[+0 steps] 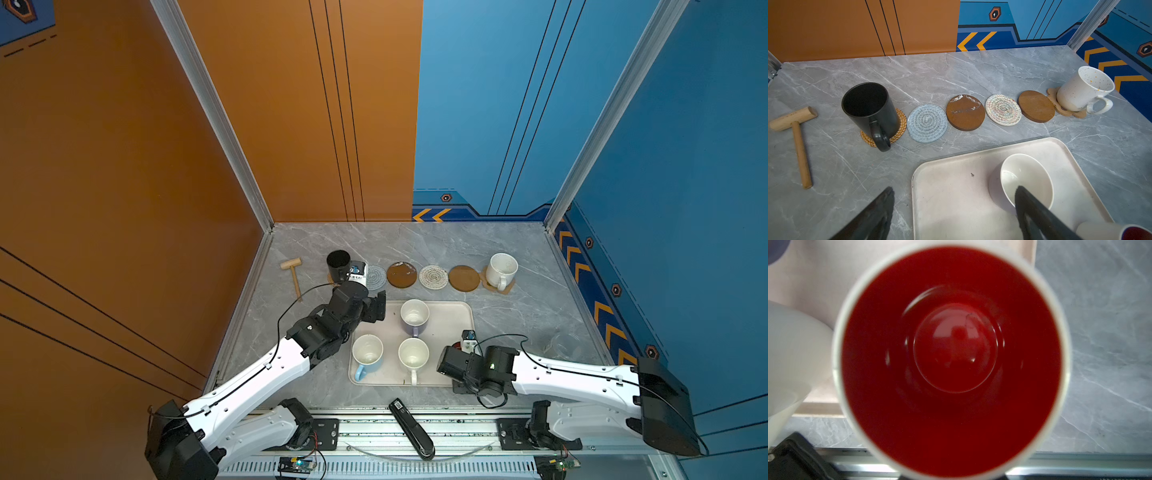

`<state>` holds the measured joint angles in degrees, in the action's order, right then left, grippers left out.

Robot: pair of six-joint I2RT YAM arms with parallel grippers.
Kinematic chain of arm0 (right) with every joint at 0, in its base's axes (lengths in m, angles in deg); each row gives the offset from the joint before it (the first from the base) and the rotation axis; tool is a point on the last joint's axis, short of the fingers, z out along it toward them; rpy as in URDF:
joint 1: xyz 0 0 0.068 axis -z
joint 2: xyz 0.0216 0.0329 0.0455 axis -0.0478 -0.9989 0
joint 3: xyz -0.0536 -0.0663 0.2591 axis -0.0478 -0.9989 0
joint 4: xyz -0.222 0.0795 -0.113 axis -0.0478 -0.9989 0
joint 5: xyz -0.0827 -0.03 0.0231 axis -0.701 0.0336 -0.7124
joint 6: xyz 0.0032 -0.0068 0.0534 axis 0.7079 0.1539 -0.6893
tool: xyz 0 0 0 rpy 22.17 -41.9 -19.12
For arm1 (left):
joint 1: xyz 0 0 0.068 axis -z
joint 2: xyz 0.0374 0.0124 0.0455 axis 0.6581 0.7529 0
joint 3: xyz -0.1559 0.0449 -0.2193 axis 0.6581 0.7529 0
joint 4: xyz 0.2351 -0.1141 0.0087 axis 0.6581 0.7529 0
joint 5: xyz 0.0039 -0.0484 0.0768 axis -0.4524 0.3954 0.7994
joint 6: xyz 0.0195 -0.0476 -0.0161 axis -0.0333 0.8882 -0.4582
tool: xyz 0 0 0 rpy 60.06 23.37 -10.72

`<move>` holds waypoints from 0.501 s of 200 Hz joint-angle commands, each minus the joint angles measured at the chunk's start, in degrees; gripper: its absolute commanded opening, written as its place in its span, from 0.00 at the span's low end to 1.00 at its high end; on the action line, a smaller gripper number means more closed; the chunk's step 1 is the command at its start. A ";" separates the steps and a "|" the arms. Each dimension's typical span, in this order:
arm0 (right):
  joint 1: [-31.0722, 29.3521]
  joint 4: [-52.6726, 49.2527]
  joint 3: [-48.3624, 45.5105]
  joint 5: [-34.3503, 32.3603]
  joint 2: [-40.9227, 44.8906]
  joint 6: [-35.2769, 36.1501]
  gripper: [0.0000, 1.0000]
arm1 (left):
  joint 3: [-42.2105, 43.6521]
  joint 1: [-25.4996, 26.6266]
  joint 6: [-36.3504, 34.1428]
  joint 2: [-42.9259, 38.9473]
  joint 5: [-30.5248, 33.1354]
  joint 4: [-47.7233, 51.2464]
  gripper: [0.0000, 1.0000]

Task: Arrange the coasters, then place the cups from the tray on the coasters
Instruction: 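Lower right gripper into the red-lined white mug and grasp its rim, then lift the red-lined mug with right gripper and carry it toward the plain wooden coaster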

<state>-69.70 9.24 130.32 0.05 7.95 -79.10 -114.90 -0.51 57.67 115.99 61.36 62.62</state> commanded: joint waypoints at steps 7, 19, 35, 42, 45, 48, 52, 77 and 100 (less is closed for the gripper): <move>0.91 0.42 -0.92 -0.07 -0.91 1.00 0.28 | -0.34 0.66 -1.62 0.62 0.83 0.19 0.91; 1.25 0.45 -0.94 -0.02 -0.92 1.24 0.28 | -0.55 0.64 -1.68 0.87 0.83 0.35 0.91; 1.47 0.67 -0.94 -0.04 -1.01 1.38 0.27 | -0.59 0.58 -1.64 1.01 0.83 0.33 0.91; 1.56 0.93 -1.02 0.12 -1.00 1.46 0.26 | -0.62 0.55 -1.64 1.16 0.84 0.40 0.91; 1.57 0.98 -1.04 0.23 -1.01 1.46 0.25 | -0.68 0.60 -1.64 1.18 0.85 0.41 0.91; 1.59 1.05 -1.04 0.30 -1.06 1.46 0.24 | -0.69 0.59 -1.65 1.23 0.83 0.41 0.91; 1.63 1.09 -1.04 0.37 -1.17 1.49 0.23 | -0.71 0.58 -1.64 1.23 0.83 0.52 0.91; 1.65 1.08 -1.06 0.66 -1.55 1.41 0.11 | -0.90 0.52 -1.64 1.36 0.95 0.59 0.91; 1.67 1.03 -0.99 0.66 -1.81 1.37 0.00 | -1.05 0.58 -1.86 1.54 0.89 0.52 0.91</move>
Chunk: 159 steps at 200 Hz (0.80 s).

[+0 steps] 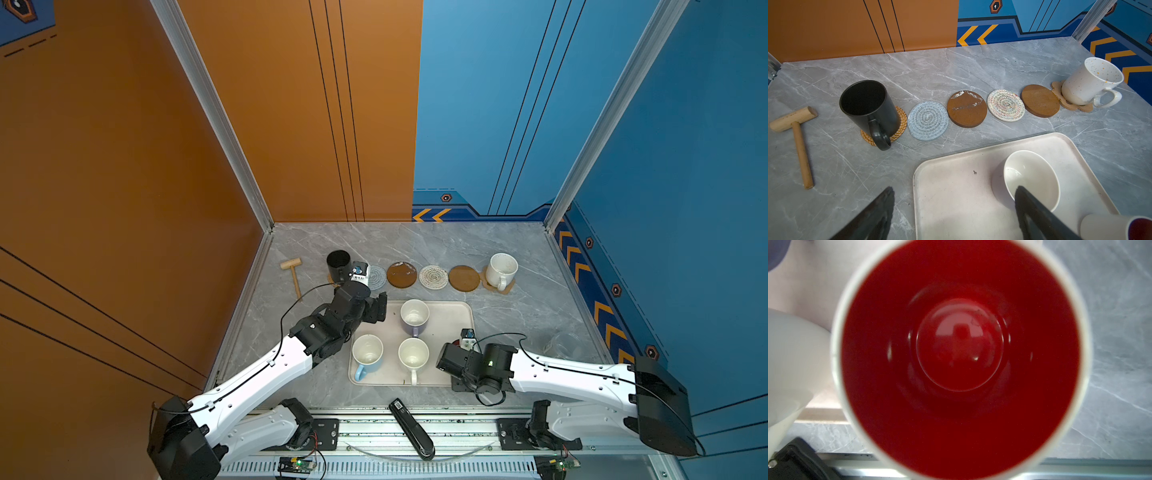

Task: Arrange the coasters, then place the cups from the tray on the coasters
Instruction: 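Lift the red-lined mug with right gripper and carry it toward the plain wooden coaster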

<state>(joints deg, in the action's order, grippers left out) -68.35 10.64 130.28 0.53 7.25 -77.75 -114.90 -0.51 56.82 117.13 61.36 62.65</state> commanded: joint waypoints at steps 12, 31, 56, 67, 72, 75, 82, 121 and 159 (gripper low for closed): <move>0.27 -0.82 -0.86 0.01 -1.14 -0.19 0.00 | -1.22 0.56 -1.05 0.64 0.79 0.48 0.91; -0.11 -1.60 -0.32 -0.42 -1.33 -0.12 0.00 | -1.64 0.57 -1.05 0.94 0.63 0.89 0.91; -1.35 -5.37 2.63 -3.03 -1.72 0.94 0.00 | -1.76 0.53 -0.90 1.00 0.55 0.84 0.91; -1.90 -7.05 4.32 -4.25 -1.91 1.76 0.00 | -1.77 0.62 -0.70 1.01 0.45 0.85 0.91; -2.05 -7.51 4.98 -4.45 -1.91 2.19 0.00 | -1.81 0.54 -0.62 1.01 0.33 0.85 0.91; -2.07 -7.73 5.24 -4.61 -1.95 2.33 0.00 | -1.78 0.57 -0.55 1.01 0.26 0.80 0.91; -2.14 -7.96 5.79 -4.81 -1.83 2.64 0.00 | -1.76 0.58 -0.45 1.09 0.18 0.73 0.91; -2.12 -7.97 6.74 -5.86 -0.06 3.04 0.00 | -1.54 0.66 -0.44 0.68 0.12 0.81 0.91; 0.28 -8.08 8.03 -6.34 3.51 5.14 0.00 | -1.04 0.64 -0.44 -0.24 0.71 0.78 0.91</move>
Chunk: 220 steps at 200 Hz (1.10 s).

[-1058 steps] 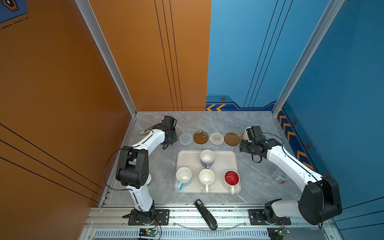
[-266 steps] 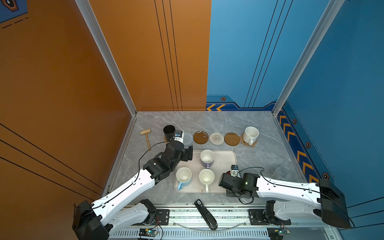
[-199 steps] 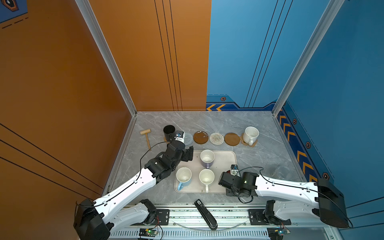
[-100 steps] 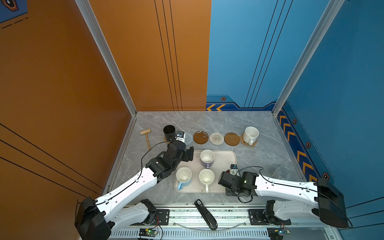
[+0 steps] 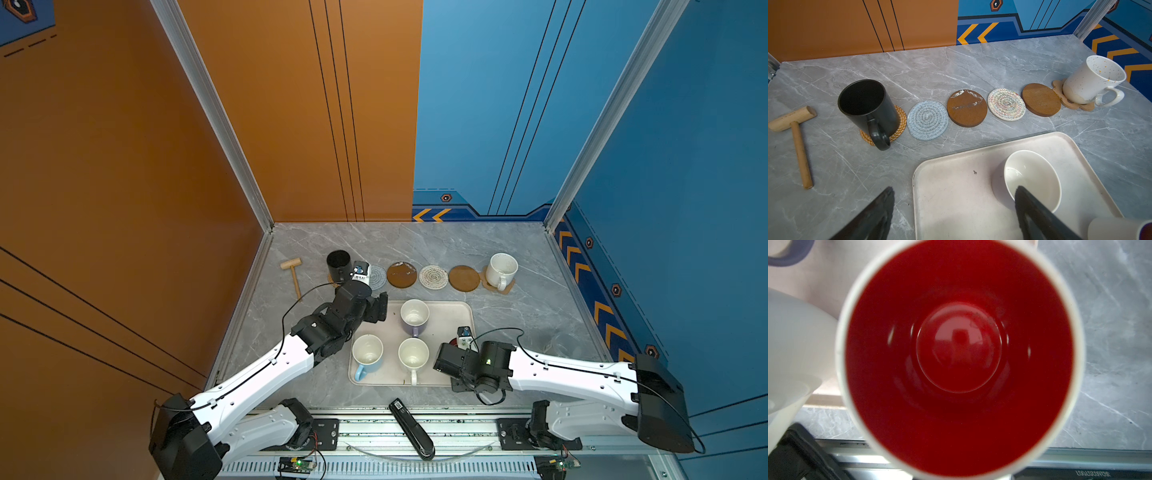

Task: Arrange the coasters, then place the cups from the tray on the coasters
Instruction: 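Lift the red-lined mug with right gripper and carry it toward the plain wooden coaster, then lower the red-lined mug onto the plain wooden coaster beside the speckled mug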

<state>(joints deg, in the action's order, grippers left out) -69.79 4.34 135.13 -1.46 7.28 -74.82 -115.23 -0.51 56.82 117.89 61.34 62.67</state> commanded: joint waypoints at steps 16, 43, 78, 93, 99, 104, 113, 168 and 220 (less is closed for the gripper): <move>3.97 -1.79 3.76 -3.82 4.89 4.33 0.00 | -0.46 0.67 -0.44 -1.29 0.83 0.79 0.91; 9.10 -1.76 5.31 -2.09 6.10 9.44 0.00 | -0.22 0.62 -0.44 -1.58 0.99 1.09 0.91; 16.38 -1.68 8.96 -2.76 3.44 17.26 0.00 | 0.06 0.57 -0.44 -1.67 1.38 1.18 0.91; 19.28 -0.81 10.82 -3.01 1.83 20.44 0.00 | -0.07 0.49 -0.57 -1.78 1.46 1.27 0.91; 20.32 -0.22 11.53 -2.97 1.23 21.65 0.00 | -0.08 0.44 -0.67 -1.85 1.47 1.25 0.91; 21.23 0.45 11.99 -3.01 0.72 22.52 0.00 | -0.04 0.46 -0.81 -1.86 1.59 1.39 0.91; 22.94 1.83 12.79 -2.55 -0.25 24.04 0.00 | -0.03 0.38 -1.00 -1.95 1.88 1.57 0.91; 32.36 9.05 18.41 0.83 -10.95 32.04 0.00 | -0.03 -0.56 -1.22 -1.95 1.91 1.59 0.92; 37.88 12.94 26.13 2.32 -19.82 35.77 0.00 | -0.14 -1.78 -1.32 -1.86 2.22 1.77 0.92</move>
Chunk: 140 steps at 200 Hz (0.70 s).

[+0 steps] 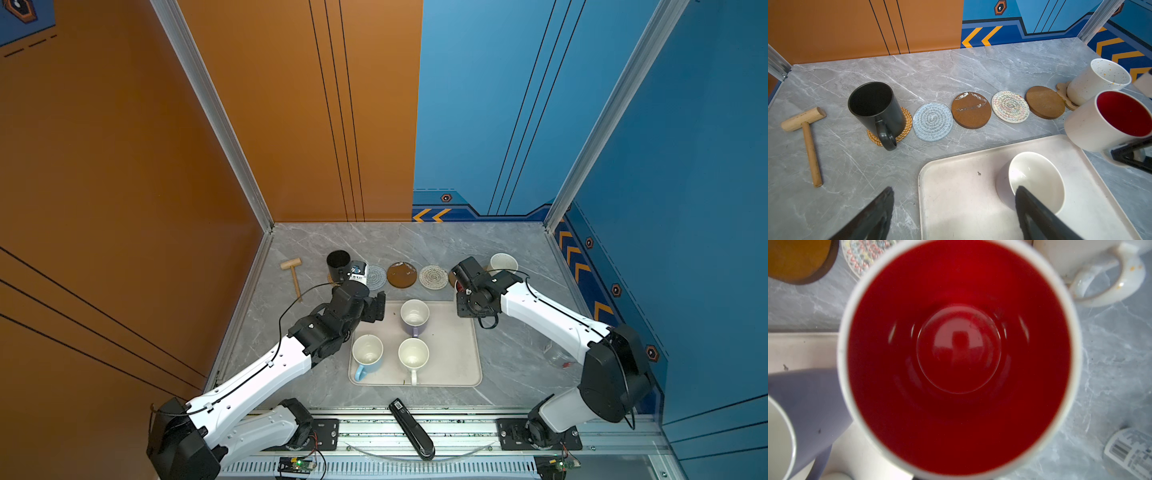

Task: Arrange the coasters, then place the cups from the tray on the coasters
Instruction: 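Lower the red-lined mug onto the plain wooden coaster beside the speckled mug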

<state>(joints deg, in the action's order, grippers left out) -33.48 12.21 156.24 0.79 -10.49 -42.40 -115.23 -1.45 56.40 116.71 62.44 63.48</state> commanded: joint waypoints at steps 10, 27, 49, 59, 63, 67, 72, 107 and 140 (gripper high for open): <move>2.14 5.48 6.35 0.46 -3.91 3.91 0.00 | -0.23 -1.15 -0.90 -0.59 1.14 1.05 0.92; 3.02 5.57 8.80 0.70 -7.34 4.78 0.00 | -0.44 -1.47 -1.03 -0.50 1.02 1.14 0.92; 3.98 5.73 11.20 0.87 -10.76 5.75 0.00 | -1.02 -2.07 -1.17 -0.57 0.52 1.76 0.92; 4.40 6.14 11.74 0.70 -11.65 6.13 0.00 | -1.37 -2.22 -1.21 -0.68 0.42 1.89 0.92; 4.60 6.29 11.99 0.63 -11.91 6.22 0.00 | -1.48 -2.26 -1.29 -0.74 0.35 2.01 0.92; 4.78 6.47 12.13 0.74 -12.18 6.39 0.00 | -1.57 -2.35 -1.30 -0.82 0.32 1.95 0.92; 5.06 6.62 12.38 0.72 -12.43 6.55 0.00 | -1.56 -2.48 -1.30 -0.90 0.32 1.98 0.92; 6.72 7.98 13.60 1.32 -13.90 7.47 0.00 | -1.60 -3.24 -1.30 -1.03 -0.04 1.67 0.92; 8.12 8.52 15.07 3.59 -15.83 8.92 0.00 | -2.04 -3.40 -0.81 -0.59 -0.64 2.04 0.92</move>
<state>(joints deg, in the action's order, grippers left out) -26.23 17.37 168.13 3.26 -25.49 -35.54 -115.34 -4.36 55.96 116.54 62.35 64.28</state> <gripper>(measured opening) 0.122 0.918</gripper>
